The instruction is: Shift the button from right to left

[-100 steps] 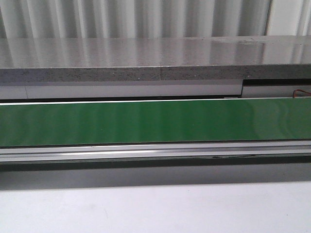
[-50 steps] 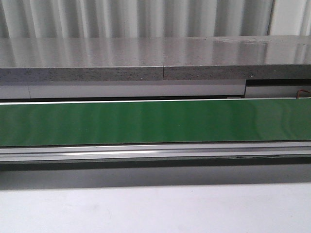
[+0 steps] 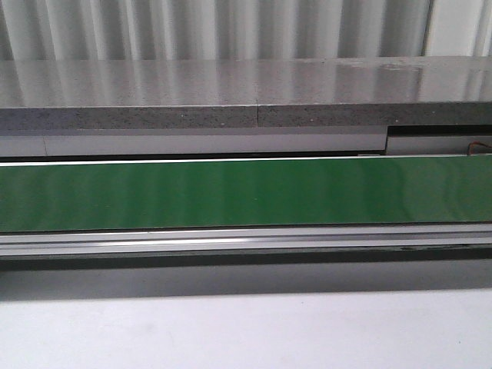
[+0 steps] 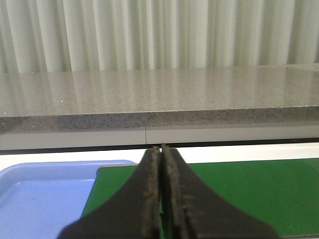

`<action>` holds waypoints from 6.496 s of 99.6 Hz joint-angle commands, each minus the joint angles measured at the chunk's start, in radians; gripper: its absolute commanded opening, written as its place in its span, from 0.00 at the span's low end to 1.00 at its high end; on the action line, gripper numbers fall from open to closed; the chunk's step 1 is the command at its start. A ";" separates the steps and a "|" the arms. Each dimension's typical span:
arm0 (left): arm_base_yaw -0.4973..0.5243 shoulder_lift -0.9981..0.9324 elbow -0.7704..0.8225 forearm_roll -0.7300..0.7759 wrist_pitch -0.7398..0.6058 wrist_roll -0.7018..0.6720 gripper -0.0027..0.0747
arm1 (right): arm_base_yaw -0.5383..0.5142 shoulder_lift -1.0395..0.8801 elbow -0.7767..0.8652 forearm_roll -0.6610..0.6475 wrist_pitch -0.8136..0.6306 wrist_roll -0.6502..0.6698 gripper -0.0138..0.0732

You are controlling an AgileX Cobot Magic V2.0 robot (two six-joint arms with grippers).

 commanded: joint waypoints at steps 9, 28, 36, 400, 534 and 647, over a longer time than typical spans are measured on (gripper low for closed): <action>-0.009 -0.036 0.025 -0.008 -0.086 -0.009 0.01 | 0.000 -0.018 -0.021 0.006 -0.017 -0.003 0.67; -0.009 -0.036 0.025 -0.008 -0.086 -0.009 0.01 | 0.000 -0.024 -0.021 0.006 -0.020 -0.004 0.90; -0.009 -0.036 0.025 -0.008 -0.086 -0.009 0.01 | 0.000 -0.043 -0.021 0.005 -0.023 -0.008 0.91; -0.009 0.530 -0.716 -0.147 0.665 -0.009 0.01 | 0.109 -1.164 0.528 0.009 -0.149 -0.102 0.08; -0.009 0.761 -0.745 -0.164 0.740 -0.009 0.88 | 0.109 -1.164 0.528 0.009 -0.149 -0.102 0.08; -0.549 1.308 -1.052 -0.039 0.574 -0.292 0.88 | 0.109 -1.164 0.528 0.009 -0.149 -0.102 0.08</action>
